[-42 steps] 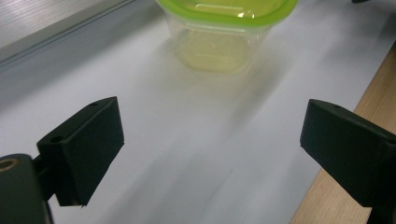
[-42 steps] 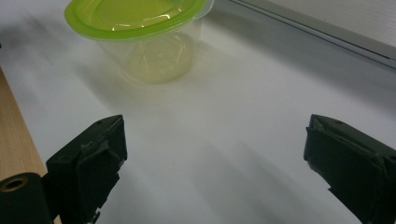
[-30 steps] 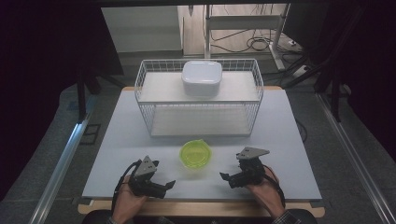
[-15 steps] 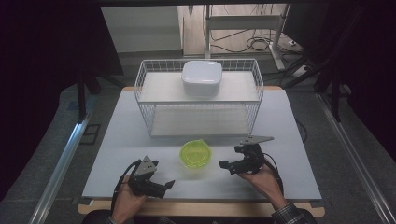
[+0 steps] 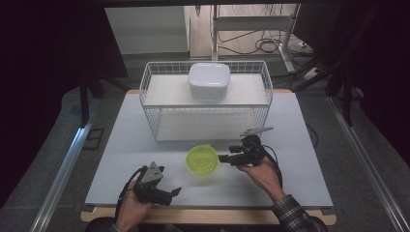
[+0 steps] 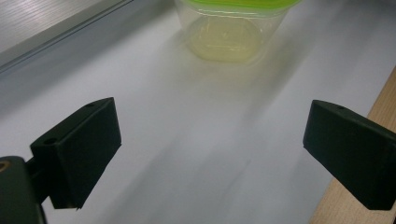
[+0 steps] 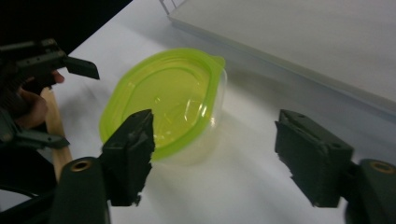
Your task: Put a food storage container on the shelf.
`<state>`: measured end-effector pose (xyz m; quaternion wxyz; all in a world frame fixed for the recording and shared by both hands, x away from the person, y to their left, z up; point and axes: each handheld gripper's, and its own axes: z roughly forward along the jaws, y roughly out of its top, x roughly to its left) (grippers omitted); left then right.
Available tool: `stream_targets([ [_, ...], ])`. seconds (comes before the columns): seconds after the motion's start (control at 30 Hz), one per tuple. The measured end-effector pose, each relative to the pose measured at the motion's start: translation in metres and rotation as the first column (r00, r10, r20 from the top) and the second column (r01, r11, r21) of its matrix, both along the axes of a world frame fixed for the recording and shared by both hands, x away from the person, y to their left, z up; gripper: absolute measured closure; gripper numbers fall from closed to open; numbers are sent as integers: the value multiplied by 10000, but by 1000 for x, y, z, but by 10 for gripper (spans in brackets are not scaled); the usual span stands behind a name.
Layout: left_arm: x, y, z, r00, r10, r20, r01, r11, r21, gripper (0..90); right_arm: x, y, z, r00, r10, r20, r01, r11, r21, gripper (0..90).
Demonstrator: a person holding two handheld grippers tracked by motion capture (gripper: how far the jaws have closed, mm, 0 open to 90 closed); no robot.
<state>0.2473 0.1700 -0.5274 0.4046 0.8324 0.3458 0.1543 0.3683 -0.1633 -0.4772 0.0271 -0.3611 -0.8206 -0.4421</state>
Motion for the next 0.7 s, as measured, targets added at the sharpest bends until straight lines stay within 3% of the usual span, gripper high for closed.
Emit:
stream_targets([
  [0.33, -1, -2, 0, 10000, -61, 63, 61, 9999, 110, 43, 25, 14, -11, 9929, 112, -1188, -47, 9985, 551, 485],
  [0.5, -1, -2, 0, 9999, -76, 77, 75, 9999, 118, 44, 31, 20, -15, 9884, 126, -1516, -54, 9989, 473, 545],
  [0.7, -2, -3, 0, 9998, -142, 141, 138, 9995, 269, 50, 41, 21, -22, 9736, 147, -2279, 69, 9956, 938, 617],
])
